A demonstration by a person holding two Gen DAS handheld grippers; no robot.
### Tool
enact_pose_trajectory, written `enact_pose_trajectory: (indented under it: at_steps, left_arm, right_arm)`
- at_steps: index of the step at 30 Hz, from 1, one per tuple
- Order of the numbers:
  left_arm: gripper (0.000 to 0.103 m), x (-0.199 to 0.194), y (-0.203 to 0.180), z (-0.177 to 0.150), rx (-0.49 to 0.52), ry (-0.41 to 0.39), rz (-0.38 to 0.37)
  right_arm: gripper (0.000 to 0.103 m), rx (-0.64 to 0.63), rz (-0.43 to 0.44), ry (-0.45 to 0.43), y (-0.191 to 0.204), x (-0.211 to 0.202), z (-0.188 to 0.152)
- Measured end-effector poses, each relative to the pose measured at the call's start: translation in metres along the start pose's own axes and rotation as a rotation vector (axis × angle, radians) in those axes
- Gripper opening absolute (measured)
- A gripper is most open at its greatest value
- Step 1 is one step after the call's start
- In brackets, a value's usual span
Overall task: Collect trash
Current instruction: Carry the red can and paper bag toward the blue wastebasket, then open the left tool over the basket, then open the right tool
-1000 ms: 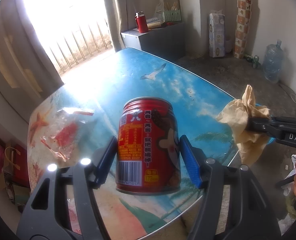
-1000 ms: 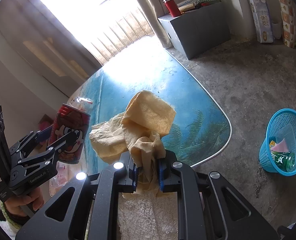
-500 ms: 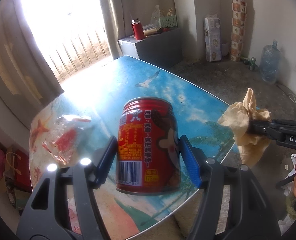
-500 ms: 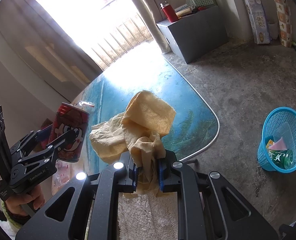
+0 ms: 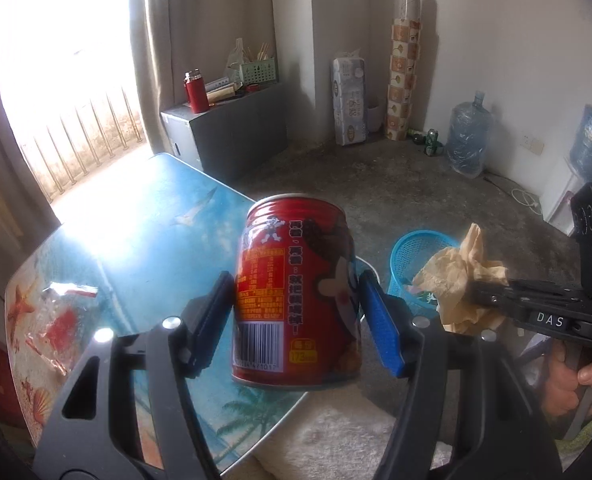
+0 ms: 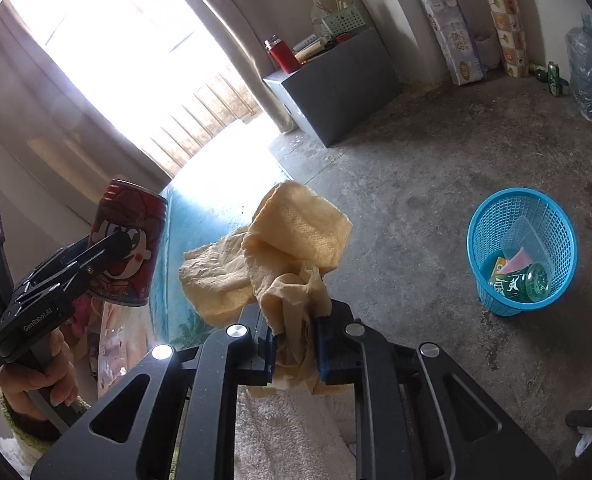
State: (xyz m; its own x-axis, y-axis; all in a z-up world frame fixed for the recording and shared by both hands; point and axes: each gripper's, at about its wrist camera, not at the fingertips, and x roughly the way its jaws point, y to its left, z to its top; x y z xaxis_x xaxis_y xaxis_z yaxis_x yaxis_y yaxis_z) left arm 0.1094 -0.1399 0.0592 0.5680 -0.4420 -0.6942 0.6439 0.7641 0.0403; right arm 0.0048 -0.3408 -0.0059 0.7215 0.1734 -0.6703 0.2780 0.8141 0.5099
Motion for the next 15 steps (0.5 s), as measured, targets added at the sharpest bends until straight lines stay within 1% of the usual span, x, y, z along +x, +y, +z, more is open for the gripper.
enact_pose_trajectory:
  at_steps: [5,8,11,15]
  left_arm:
    - [0.061,0.016,-0.047,0.023,0.057,-0.008,-0.098]
    - [0.061,0.031,-0.073,0.038,0.076,-0.004,-0.167]
    - [0.061,0.053,-0.102,0.05,0.083,0.016,-0.239]
    - [0.061,0.095,-0.138,0.057,0.067,0.069,-0.345]
  right_arm:
    - [0.015,0.135,-0.116,-0.114,-0.07,-0.047,0.003]
    - [0.015,0.212,-0.191,-0.161,-0.113,-0.072,0.002]
    - [0.015,0.274,-0.25,-0.186,-0.148,-0.086,0.0]
    - [0.015,0.337,-0.293,-0.187,-0.184,-0.084,-0.004]
